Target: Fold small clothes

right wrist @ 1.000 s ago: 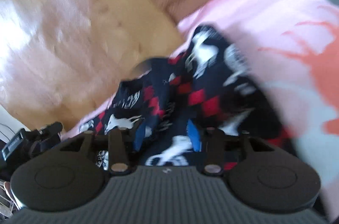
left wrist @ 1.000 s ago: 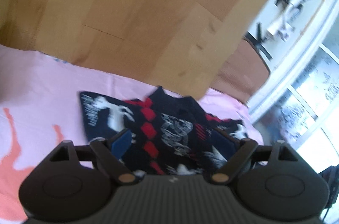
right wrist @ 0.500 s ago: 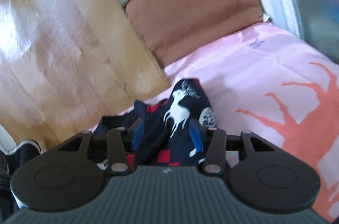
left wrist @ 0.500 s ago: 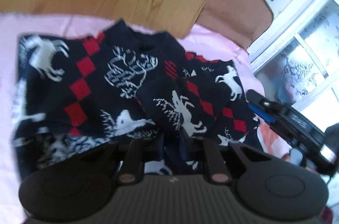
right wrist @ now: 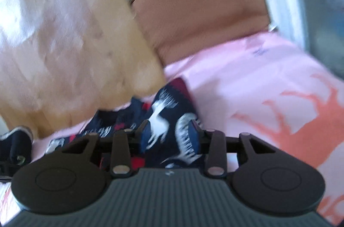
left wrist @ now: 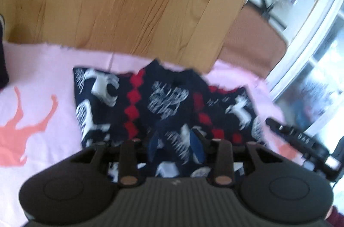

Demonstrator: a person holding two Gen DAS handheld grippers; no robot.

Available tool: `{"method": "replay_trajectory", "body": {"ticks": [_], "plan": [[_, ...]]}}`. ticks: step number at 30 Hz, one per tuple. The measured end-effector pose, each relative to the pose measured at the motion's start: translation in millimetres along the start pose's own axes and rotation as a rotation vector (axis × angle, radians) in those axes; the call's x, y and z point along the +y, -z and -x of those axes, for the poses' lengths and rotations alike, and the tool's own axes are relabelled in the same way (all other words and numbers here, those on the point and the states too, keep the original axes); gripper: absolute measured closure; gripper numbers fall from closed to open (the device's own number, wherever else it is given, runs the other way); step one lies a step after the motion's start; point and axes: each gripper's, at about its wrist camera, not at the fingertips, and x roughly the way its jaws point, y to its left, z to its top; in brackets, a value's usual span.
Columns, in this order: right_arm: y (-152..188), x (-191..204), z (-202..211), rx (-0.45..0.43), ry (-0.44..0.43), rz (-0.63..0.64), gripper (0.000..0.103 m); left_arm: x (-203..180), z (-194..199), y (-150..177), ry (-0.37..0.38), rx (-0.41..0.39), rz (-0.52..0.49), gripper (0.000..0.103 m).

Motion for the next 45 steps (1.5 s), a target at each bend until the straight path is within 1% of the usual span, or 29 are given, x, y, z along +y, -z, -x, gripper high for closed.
{"method": "replay_trajectory", "body": {"ticks": [1, 3, 5, 6, 7, 8, 9, 10, 12, 15, 16, 17, 18, 19, 21, 24, 25, 27, 28, 29, 30, 31, 33, 35, 38, 40, 41, 42, 45], "plan": [[-4, -5, 3, 0.002, -0.006, -0.017, 0.06, -2, 1, -2, 0.024, -0.006, -0.009, 0.071], [-9, -10, 4, 0.015, -0.017, -0.024, 0.06, -11, -6, -4, 0.034, 0.004, -0.042, 0.071], [-7, -13, 0, 0.048, -0.002, -0.004, 0.06, -17, -23, -1, 0.028, 0.035, -0.072, 0.078], [-3, -15, -7, 0.089, 0.02, 0.008, 0.061, -18, -33, 3, 0.017, 0.061, -0.075, 0.08], [5, -19, -17, 0.153, 0.049, 0.027, 0.064, -16, -46, 7, -0.003, 0.094, -0.069, 0.083], [12, -23, -19, 0.128, 0.042, 0.047, 0.066, -12, -58, 11, -0.029, 0.123, -0.064, 0.089], [10, -28, -18, 0.128, 0.035, 0.01, 0.067, -9, -61, 15, -0.035, 0.103, -0.068, 0.092], [9, -32, -19, 0.128, 0.028, -0.018, 0.067, -8, -60, 17, -0.029, 0.093, -0.077, 0.092], [11, -34, -18, 0.118, 0.022, -0.039, 0.068, -4, -57, 16, -0.023, 0.104, -0.06, 0.092], [14, -33, -18, 0.114, 0.023, -0.038, 0.068, -4, -52, 13, -0.033, 0.118, -0.047, 0.092], [14, -33, -18, 0.113, 0.023, -0.04, 0.068, -5, -48, 13, -0.032, 0.118, -0.046, 0.091], [13, -34, -18, 0.111, 0.025, -0.043, 0.068, -4, -42, 13, -0.031, 0.11, -0.046, 0.081], [13, -34, -17, 0.107, 0.026, -0.047, 0.067, -3, -31, 13, -0.039, 0.096, -0.047, 0.073], [14, -36, -13, 0.095, 0.031, -0.055, 0.064, -1, -21, 15, -0.055, 0.07, -0.049, 0.062], [14, -36, -1, 0.059, 0.035, -0.063, 0.063, 5, 2, 19, -0.069, 0.029, -0.061, 0.061], [15, -32, 22, 0.017, -0.029, -0.024, 0.061, 23, 35, 27, -0.064, -0.003, -0.038, 0.061], [16, -27, 25, 0.025, -0.038, 0.011, 0.06, 28, 42, 28, -0.064, -0.009, -0.022, 0.061], [20, -14, 18, 0.074, -0.012, 0.117, 0.06, 38, 54, 31, -0.064, -0.02, 0.021, 0.061], [24, -8, 12, 0.106, 0.014, 0.174, 0.065, 41, 58, 33, -0.063, -0.023, 0.039, 0.061], [27, -5, 5, 0.143, 0.027, 0.198, 0.079, 44, 63, 35, -0.065, -0.028, 0.054, 0.061], [29, -7, 3, 0.162, 0.032, 0.197, 0.089, 46, 67, 38, -0.066, -0.035, 0.064, 0.061], [26, -10, 6, 0.136, 0.047, 0.182, 0.092, 47, 72, 42, -0.066, -0.041, 0.07, 0.061], [25, -17, 10, 0.113, 0.066, 0.135, 0.092, 50, 80, 51, -0.069, -0.043, 0.068, 0.061], [28, -26, 8, 0.13, 0.072, 0.079, 0.092, 52, 83, 59, -0.089, -0.03, 0.061, 0.061], [29, -21, 9, 0.138, 0.099, 0.094, 0.089, 56, 89, 72, -0.105, 0.001, 0.068, 0.061], [31, -11, 21, 0.138, 0.102, 0.108, 0.076, 57, 98, 83, -0.097, 0.011, 0.054, 0.06], [33, -8, 31, 0.128, 0.079, 0.102, 0.074, 56, 105, 90, -0.094, 0.015, 0.038, 0.055], [34, -8, 42, 0.118, 0.049, 0.096, 0.07, 55, 111, 97, -0.094, 0.018, 0.024, 0.053], [40, -15, 78, 0.12, -0.021, 0.079, 0.069, 52, 130, 122, -0.091, 0.049, -0.018, 0.05]]}}
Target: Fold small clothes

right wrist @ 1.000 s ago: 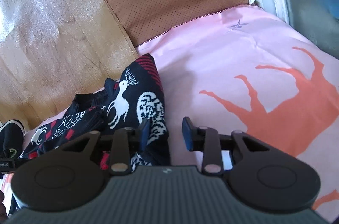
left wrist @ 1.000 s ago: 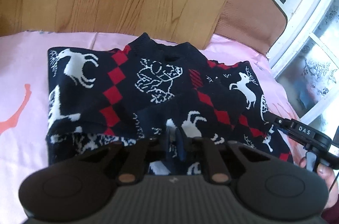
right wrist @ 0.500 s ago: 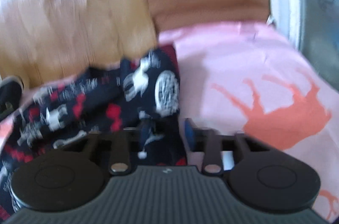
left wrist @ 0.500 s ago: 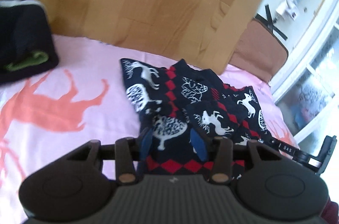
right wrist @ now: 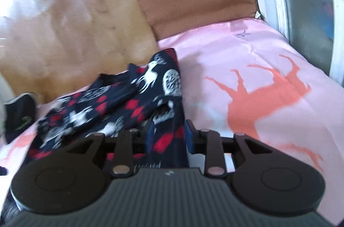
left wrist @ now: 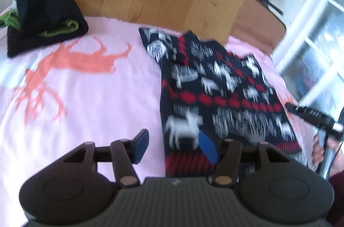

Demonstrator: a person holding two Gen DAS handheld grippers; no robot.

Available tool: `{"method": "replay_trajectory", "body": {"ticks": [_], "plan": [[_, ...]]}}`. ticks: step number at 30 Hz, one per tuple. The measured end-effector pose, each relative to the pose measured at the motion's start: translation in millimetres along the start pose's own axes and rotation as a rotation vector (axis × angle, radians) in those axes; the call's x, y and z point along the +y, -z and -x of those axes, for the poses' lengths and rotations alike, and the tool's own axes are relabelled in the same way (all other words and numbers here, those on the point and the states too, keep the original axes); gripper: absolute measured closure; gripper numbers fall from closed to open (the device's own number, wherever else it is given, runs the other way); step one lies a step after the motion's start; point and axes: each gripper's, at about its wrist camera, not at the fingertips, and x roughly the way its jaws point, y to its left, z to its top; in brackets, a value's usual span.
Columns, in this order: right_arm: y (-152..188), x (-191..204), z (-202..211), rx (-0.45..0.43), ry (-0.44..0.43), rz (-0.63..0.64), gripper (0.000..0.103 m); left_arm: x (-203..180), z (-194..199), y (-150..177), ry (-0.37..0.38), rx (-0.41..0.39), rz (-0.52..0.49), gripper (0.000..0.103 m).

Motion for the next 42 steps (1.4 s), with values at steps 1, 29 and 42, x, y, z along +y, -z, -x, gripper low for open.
{"method": "replay_trajectory", "body": {"ticks": [1, 29, 42], "plan": [[5, -4, 12, 0.009, -0.031, -0.014, 0.069, 0, 6, 10, 0.003, 0.018, -0.012, 0.049], [95, -48, 142, 0.224, -0.37, -0.172, 0.094, -3, 63, 67, 0.216, 0.065, 0.104, 0.096], [-53, -36, 8, -0.021, -0.14, -0.269, 0.077, 17, -48, -102, -0.092, -0.087, 0.275, 0.069]]}}
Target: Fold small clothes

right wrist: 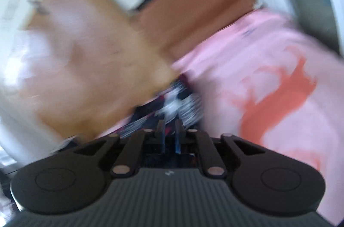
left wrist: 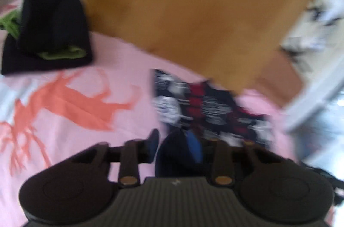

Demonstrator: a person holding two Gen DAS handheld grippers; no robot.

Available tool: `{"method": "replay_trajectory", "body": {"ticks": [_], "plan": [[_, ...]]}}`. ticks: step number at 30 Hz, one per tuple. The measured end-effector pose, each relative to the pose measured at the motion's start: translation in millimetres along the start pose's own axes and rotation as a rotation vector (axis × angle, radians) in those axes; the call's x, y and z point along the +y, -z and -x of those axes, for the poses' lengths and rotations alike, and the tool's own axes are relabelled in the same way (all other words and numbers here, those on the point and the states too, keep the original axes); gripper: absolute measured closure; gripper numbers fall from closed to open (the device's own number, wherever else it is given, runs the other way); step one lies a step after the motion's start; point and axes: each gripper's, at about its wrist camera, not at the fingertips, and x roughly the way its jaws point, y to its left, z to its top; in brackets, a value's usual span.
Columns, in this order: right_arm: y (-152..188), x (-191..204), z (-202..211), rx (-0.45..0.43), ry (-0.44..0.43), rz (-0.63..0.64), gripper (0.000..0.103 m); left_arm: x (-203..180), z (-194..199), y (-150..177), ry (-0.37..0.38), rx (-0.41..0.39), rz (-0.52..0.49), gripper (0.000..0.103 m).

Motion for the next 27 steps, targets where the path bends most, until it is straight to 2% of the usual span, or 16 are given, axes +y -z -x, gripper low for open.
{"method": "replay_trajectory", "body": {"ticks": [1, 2, 3, 4, 5, 7, 10, 12, 13, 14, 16, 19, 21, 23, 25, 27], "plan": [[-2, -1, -12, 0.018, 0.054, -0.003, 0.067, 4, -9, 2, -0.016, 0.031, 0.021, 0.068], [-1, -5, -16, 0.043, 0.06, -0.029, 0.067, 10, -11, 8, 0.026, 0.056, 0.027, 0.063], [1, -9, -13, 0.055, 0.024, -0.045, 0.067, 14, -9, 14, 0.058, 0.061, 0.013, 0.057], [6, -11, -6, 0.057, -0.02, -0.034, 0.06, 17, -5, 22, 0.061, 0.058, -0.01, 0.046], [10, -11, 1, 0.055, -0.026, -0.009, 0.057, 20, -1, 29, 0.037, 0.043, -0.029, 0.04], [22, -10, 13, 0.055, 0.011, 0.05, 0.053, 26, 5, 38, 0.028, 0.039, -0.047, 0.038], [37, -10, 17, 0.086, 0.016, 0.084, 0.053, 24, 10, 50, 0.084, 0.062, -0.065, 0.039], [47, -6, 16, 0.111, 0.021, 0.118, 0.055, 14, 9, 54, 0.08, 0.052, -0.12, 0.042], [53, -4, 14, 0.129, 0.033, 0.153, 0.077, 9, 8, 55, 0.075, 0.045, -0.158, 0.049], [58, 1, 10, 0.131, 0.049, 0.178, 0.094, 5, 7, 57, 0.063, 0.04, -0.201, 0.065], [65, 4, 18, 0.084, 0.086, 0.22, 0.093, -6, -3, 64, 0.016, 0.053, -0.288, 0.09], [73, -4, 21, 0.062, 0.163, 0.231, 0.093, -9, -12, 71, -0.029, 0.055, -0.354, 0.089], [74, -11, 22, 0.052, 0.145, 0.195, 0.093, -7, -13, 70, -0.027, 0.063, -0.356, 0.086], [70, -9, 20, 0.067, 0.15, 0.199, 0.09, -5, -11, 66, -0.044, 0.077, -0.353, 0.076], [64, -2, 21, 0.077, 0.147, 0.228, 0.079, -2, -4, 60, -0.04, 0.08, -0.363, 0.074], [54, 5, 25, 0.058, 0.136, 0.256, 0.078, -3, 9, 49, -0.026, 0.045, -0.376, 0.065]]}}
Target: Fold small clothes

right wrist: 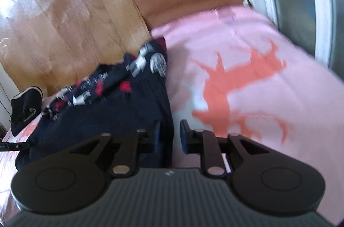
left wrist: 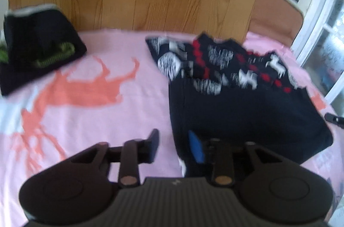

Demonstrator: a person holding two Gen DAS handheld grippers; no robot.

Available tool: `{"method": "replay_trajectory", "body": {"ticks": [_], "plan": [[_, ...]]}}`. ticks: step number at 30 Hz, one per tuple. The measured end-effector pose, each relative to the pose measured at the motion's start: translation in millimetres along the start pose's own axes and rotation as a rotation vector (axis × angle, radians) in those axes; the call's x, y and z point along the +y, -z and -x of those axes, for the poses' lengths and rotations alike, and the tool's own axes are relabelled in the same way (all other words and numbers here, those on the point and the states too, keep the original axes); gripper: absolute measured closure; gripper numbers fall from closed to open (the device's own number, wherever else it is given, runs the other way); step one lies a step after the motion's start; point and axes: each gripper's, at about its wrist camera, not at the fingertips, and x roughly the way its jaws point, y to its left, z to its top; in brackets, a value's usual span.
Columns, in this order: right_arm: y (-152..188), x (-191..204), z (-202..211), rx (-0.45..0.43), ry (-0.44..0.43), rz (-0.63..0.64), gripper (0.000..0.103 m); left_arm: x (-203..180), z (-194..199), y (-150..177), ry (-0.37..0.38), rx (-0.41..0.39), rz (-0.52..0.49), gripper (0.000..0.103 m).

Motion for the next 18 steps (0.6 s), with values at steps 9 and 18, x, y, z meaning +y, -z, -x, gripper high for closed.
{"method": "replay_trajectory", "body": {"ticks": [9, 18], "plan": [[-110, 54, -78, -0.012, -0.199, 0.133, 0.055, -51, -49, -131, -0.023, -0.103, -0.161, 0.048], [-161, 90, -264, 0.212, -0.14, 0.148, 0.044, -89, -229, -200, -0.128, 0.087, -0.138, 0.048]]}}
